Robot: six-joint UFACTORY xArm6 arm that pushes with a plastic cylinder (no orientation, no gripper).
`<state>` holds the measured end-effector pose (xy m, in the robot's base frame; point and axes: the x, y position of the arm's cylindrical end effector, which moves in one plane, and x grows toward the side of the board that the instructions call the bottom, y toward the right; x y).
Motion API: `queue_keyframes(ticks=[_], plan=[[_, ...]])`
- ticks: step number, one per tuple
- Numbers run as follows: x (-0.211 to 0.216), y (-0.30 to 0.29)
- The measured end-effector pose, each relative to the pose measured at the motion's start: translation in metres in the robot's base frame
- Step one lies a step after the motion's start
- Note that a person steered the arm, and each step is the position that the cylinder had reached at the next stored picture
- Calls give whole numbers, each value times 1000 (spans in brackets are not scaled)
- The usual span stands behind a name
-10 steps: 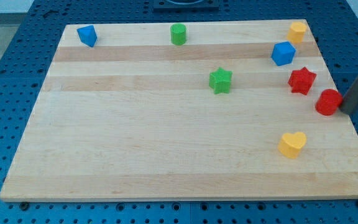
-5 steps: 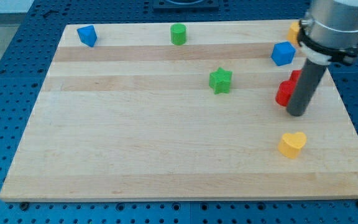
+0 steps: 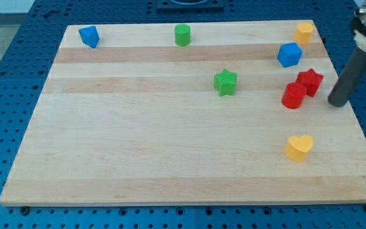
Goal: Move the red circle closer to the green star
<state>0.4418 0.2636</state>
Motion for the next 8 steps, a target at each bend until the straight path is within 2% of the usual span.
queue_keyframes(ticks=[5, 6, 8], plan=[[-5, -140], [-5, -127], [-2, -62]])
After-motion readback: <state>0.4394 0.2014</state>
